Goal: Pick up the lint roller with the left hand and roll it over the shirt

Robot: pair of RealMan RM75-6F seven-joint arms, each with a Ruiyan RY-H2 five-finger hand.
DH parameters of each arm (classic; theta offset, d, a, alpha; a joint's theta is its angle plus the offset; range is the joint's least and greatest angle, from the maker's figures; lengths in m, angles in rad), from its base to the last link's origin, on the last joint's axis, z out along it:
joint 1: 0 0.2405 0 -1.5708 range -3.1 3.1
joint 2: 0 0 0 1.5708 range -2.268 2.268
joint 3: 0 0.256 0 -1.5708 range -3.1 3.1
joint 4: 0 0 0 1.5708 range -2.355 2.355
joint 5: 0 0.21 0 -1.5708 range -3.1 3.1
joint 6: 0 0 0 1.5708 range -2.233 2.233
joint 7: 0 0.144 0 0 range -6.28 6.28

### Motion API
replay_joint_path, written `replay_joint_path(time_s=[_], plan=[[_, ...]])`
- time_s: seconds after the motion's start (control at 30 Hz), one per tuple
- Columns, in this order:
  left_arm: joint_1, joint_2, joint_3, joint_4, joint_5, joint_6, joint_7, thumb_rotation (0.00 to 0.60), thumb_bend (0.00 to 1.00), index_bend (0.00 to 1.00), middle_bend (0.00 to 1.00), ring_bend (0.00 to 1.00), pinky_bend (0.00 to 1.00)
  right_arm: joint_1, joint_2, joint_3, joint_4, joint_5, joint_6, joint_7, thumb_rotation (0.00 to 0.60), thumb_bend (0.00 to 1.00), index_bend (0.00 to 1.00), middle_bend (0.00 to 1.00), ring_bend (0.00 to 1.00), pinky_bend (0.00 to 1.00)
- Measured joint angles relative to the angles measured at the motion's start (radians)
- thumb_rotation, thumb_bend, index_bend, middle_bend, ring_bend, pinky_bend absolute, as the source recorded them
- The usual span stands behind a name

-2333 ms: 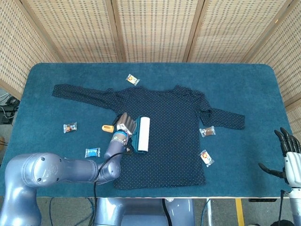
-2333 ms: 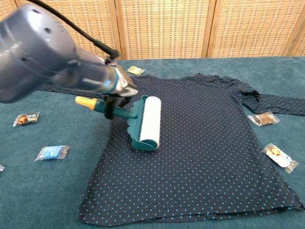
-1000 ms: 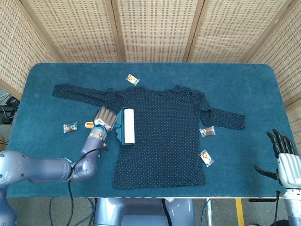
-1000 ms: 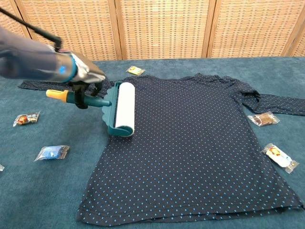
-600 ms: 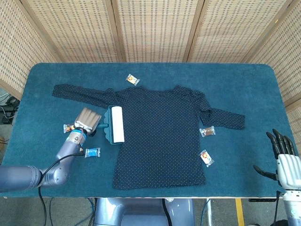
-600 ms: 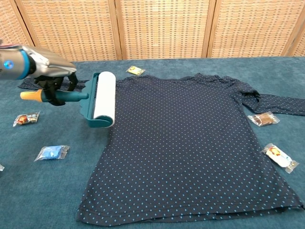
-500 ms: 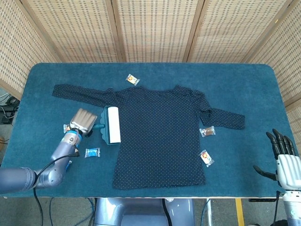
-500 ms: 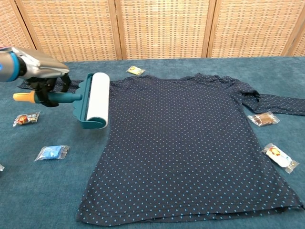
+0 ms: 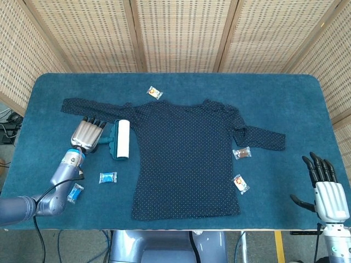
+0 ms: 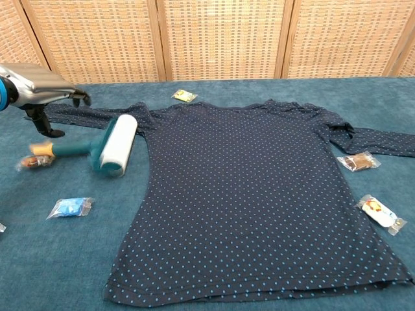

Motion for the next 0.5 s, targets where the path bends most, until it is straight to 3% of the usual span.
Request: replay_joint_path(time_s=[0.13, 0.3, 0.5], plan=[[0.012, -0.014, -0.005, 0.01, -0.007, -0.015, 0.006, 0.6, 0.25, 0.01, 0.0, 0.0, 0.0, 0.0, -0.001, -0.005, -0.003, -0.007, 0.001, -0.005, 0.6, 0.13, 0.05, 0.0, 0.0, 0.0], [0.037, -0.017, -0.018, 0.006, 0.023, 0.015, -0.022, 0.6, 0.25, 0.01, 0.0, 0.0, 0.0, 0.001, -0.002, -0.006, -0.004, -0.011, 0.002, -0.008, 0.6, 0.13, 0.04, 0.0, 0.0, 0.0], [0.104, 0.001, -0.052, -0.06, 0.095, 0.099, -0.151, 0.6, 0.23, 0.0, 0.0, 0.0, 0.0, 0.001, -0.004, -0.003, 0.001, -0.004, 0.002, -0.004, 0.6, 0.13, 0.04, 0.0, 0.0, 0.0]])
